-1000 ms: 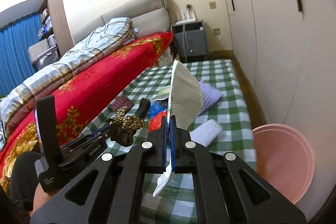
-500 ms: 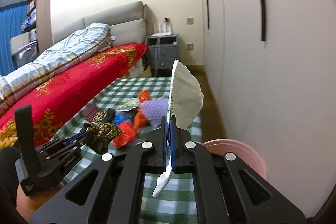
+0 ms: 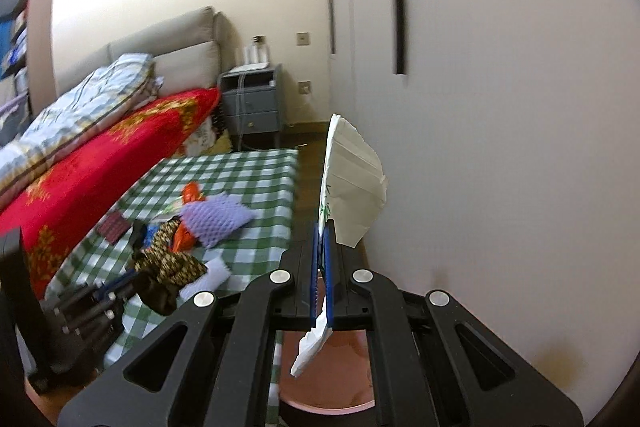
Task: Collect trash
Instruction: 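Lift the white bag with the right tool toward the bin while the left carries the cloth, then open the right tool over the pink bin while the left drops the cloth in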
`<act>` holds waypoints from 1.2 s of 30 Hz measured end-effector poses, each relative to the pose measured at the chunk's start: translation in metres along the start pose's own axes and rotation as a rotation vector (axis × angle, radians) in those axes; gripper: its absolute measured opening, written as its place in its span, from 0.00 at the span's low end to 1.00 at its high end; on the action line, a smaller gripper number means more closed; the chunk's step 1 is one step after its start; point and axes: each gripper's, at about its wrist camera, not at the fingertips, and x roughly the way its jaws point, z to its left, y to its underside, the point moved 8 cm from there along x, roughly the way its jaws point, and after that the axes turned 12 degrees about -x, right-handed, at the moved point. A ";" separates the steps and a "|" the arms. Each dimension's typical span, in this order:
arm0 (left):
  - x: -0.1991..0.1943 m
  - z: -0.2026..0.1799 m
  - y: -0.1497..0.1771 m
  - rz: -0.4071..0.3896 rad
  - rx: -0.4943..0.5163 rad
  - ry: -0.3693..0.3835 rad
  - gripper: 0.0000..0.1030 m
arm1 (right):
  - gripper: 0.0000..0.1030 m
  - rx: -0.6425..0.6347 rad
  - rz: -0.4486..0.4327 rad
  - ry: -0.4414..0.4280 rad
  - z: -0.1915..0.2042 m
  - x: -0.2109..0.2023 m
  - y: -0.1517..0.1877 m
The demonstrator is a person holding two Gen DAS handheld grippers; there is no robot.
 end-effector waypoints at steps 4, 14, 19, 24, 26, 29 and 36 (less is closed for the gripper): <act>0.019 -0.028 0.009 0.026 0.032 0.047 0.09 | 0.03 0.016 0.006 0.016 -0.008 0.010 0.002; 0.068 -0.064 0.021 0.098 0.042 0.124 0.09 | 0.03 0.069 0.058 0.037 -0.019 0.046 0.007; 0.085 -0.075 0.025 0.134 0.014 0.145 0.09 | 0.03 0.046 0.079 0.042 -0.015 0.053 0.010; 0.099 -0.086 0.029 0.189 0.008 0.210 0.18 | 0.13 0.067 0.100 0.062 -0.022 0.056 0.014; 0.099 -0.084 0.030 0.193 0.008 0.203 0.26 | 0.35 0.082 0.095 0.073 -0.025 0.055 0.013; 0.095 -0.076 0.028 0.187 -0.001 0.190 0.26 | 0.46 0.078 0.085 0.088 -0.026 0.052 0.013; 0.077 -0.049 0.014 0.140 -0.014 0.149 0.26 | 0.46 0.031 0.073 0.071 -0.011 0.048 0.012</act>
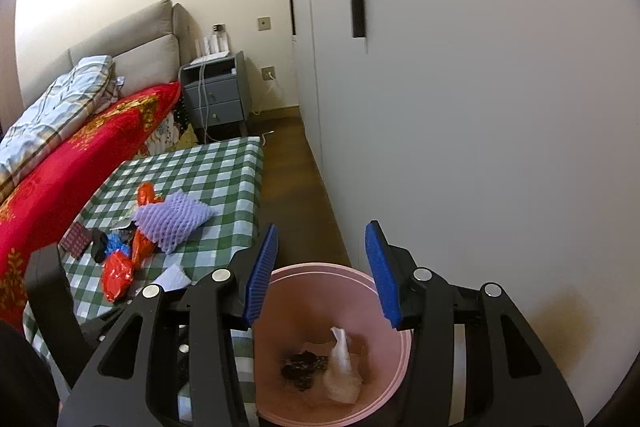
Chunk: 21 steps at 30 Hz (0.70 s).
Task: Collect trash
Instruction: 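Open the right tool over the pink bin while the left drops the cloth in, then grasp the white foam net with the right tool while the left grasps the red bag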
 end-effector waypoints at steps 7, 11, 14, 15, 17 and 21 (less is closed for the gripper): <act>-0.024 0.037 -0.011 -0.054 -0.039 -0.066 0.26 | 0.46 -0.023 -0.005 -0.050 0.021 0.001 0.001; -0.035 0.059 -0.017 -0.080 -0.064 -0.102 0.26 | 0.44 -0.027 -0.018 -0.096 0.043 0.005 -0.002; -0.045 0.078 -0.022 -0.099 -0.088 -0.134 0.26 | 0.40 -0.041 -0.020 -0.133 0.063 0.010 -0.002; -0.048 0.088 -0.023 -0.106 -0.102 -0.153 0.26 | 0.35 -0.043 -0.017 -0.154 0.071 0.012 -0.002; -0.052 0.099 -0.025 -0.112 -0.120 -0.173 0.26 | 0.31 -0.047 -0.008 -0.192 0.087 0.019 0.000; -0.058 0.127 -0.028 -0.125 -0.153 -0.227 0.26 | 0.31 -0.031 0.014 -0.245 0.115 0.037 0.005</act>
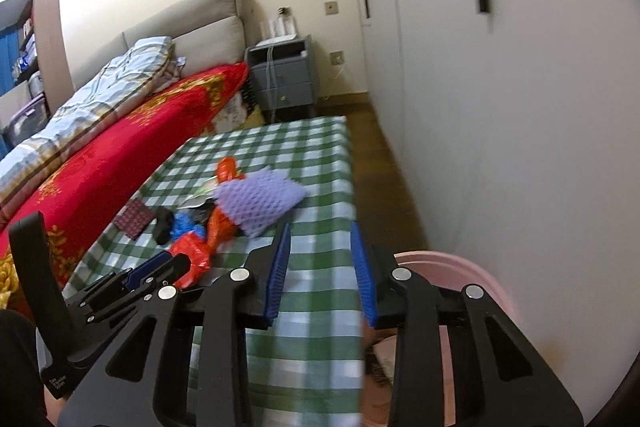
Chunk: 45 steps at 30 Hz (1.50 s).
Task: Collect trash
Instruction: 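Grasp the white foam net with the right tool while the left grasps the red bag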
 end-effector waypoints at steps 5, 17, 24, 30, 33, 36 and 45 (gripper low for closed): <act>0.004 0.035 -0.006 0.001 -0.072 -0.066 0.26 | 0.31 0.032 0.043 -0.049 0.022 0.034 0.010; 0.032 0.085 -0.010 0.028 -0.194 -0.155 0.51 | 0.37 0.072 0.179 -0.109 0.049 0.093 0.041; 0.051 0.091 -0.005 0.088 -0.246 -0.136 0.62 | 0.44 0.106 0.271 -0.119 0.056 0.123 0.061; 0.064 0.088 0.001 0.136 -0.262 -0.108 0.62 | 0.44 0.099 0.305 -0.131 0.062 0.136 0.068; 0.065 0.086 0.003 0.149 -0.251 -0.105 0.61 | 0.32 0.092 0.307 -0.137 0.064 0.137 0.067; 0.065 0.083 0.003 0.154 -0.241 -0.095 0.48 | 0.19 0.079 0.295 -0.145 0.066 0.136 0.064; 0.048 0.074 -0.006 0.109 -0.183 -0.075 0.26 | 0.12 0.029 0.224 -0.148 0.072 0.116 0.042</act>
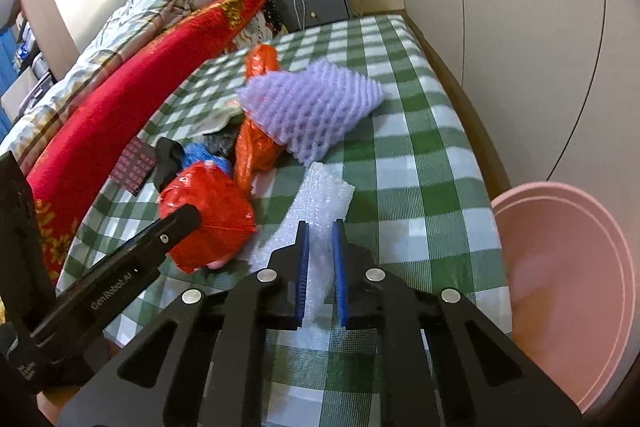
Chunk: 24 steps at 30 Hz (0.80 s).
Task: Collect trash
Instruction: 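Carry the white foam net with the right tool to the bin while the left carries the red bag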
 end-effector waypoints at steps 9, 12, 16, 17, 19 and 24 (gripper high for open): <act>-0.030 -0.004 0.001 -0.054 0.071 -0.013 0.17 | 0.11 -0.016 -0.055 0.020 0.000 -0.033 -0.005; -0.041 -0.004 0.003 -0.066 0.089 -0.020 0.17 | 0.11 -0.027 -0.070 0.028 0.003 -0.043 -0.004; -0.057 -0.007 0.004 -0.084 0.123 -0.026 0.17 | 0.11 -0.057 -0.094 0.045 0.008 -0.061 -0.006; -0.062 -0.008 0.005 -0.089 0.131 -0.024 0.17 | 0.11 -0.065 -0.099 0.049 0.010 -0.063 -0.006; -0.070 -0.010 0.005 -0.099 0.142 -0.020 0.17 | 0.11 -0.089 -0.108 0.059 0.014 -0.070 -0.007; -0.087 -0.013 0.007 -0.118 0.157 -0.009 0.17 | 0.11 -0.124 -0.116 0.077 0.019 -0.081 -0.004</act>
